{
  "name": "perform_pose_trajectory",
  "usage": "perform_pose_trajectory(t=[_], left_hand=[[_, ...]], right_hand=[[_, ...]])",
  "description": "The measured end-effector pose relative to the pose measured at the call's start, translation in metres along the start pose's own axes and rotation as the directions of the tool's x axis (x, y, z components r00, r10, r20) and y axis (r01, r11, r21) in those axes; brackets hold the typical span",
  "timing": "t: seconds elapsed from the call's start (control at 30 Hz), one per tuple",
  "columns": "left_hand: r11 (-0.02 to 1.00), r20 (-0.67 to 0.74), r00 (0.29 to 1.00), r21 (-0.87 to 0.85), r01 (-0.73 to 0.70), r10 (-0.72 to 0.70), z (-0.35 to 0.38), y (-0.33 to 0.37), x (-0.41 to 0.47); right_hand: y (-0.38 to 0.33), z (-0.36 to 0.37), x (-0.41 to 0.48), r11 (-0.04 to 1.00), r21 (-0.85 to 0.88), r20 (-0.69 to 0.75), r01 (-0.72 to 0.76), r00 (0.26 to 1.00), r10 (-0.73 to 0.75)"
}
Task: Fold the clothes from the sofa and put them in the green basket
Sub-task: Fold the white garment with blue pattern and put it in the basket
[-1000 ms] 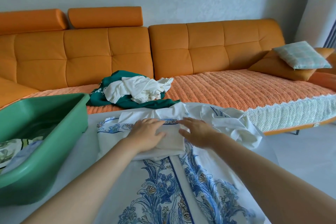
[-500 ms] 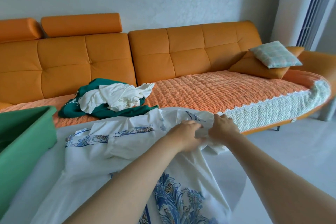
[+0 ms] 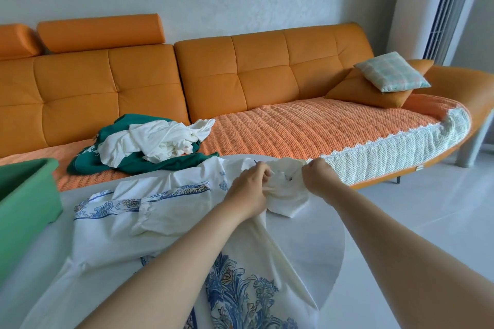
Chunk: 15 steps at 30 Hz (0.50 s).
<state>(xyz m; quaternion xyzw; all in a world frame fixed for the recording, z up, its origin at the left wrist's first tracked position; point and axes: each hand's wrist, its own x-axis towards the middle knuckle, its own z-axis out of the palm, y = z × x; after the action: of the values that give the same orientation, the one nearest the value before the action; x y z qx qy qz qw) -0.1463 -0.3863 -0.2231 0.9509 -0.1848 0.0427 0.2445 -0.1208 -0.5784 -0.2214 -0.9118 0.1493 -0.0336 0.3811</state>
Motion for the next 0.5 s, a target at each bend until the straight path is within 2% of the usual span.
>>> perform_pose_trajectory(t=[0.07,0.13,0.2,0.27,0.33,0.4,0.5], left_hand=[[0.999,0.088,0.996,-0.039,-0.016,0.02,-0.006,0.0,-0.002],[0.983,0.113,0.993,-0.185,0.003,0.018,-0.011,0.006,-0.005],[0.926,0.06,0.998,-0.377,0.029,-0.007,-0.017,0.015,-0.004],[0.902,-0.061,0.996,-0.43,0.033,-0.065,-0.027,0.02,-0.003],[0.917,-0.181,0.977,-0.396,0.033,-0.113,-0.04,0.016,-0.003],[0.921,-0.248,0.954,-0.385,0.06,-0.165,-0.055,0.006,-0.005],[0.906,-0.289,0.92,-0.401,0.134,-0.264,-0.074,-0.014,-0.015]], right_hand=[[-0.01,-0.003,-0.004,0.989,0.14,-0.007,0.041,0.999,-0.041],[-0.023,-0.004,-0.012,0.946,0.318,-0.004,0.065,0.998,-0.068],[-0.04,-0.003,-0.023,0.843,0.532,0.055,0.074,0.991,-0.121],[-0.057,-0.002,-0.032,0.721,0.69,0.121,0.062,0.973,-0.199],[-0.071,-0.001,-0.039,0.646,0.759,0.158,0.077,0.942,-0.297],[-0.083,0.005,-0.045,0.626,0.772,0.169,0.111,0.914,-0.37],[-0.097,0.019,-0.053,0.69,0.7,0.095,0.185,0.933,-0.346]])
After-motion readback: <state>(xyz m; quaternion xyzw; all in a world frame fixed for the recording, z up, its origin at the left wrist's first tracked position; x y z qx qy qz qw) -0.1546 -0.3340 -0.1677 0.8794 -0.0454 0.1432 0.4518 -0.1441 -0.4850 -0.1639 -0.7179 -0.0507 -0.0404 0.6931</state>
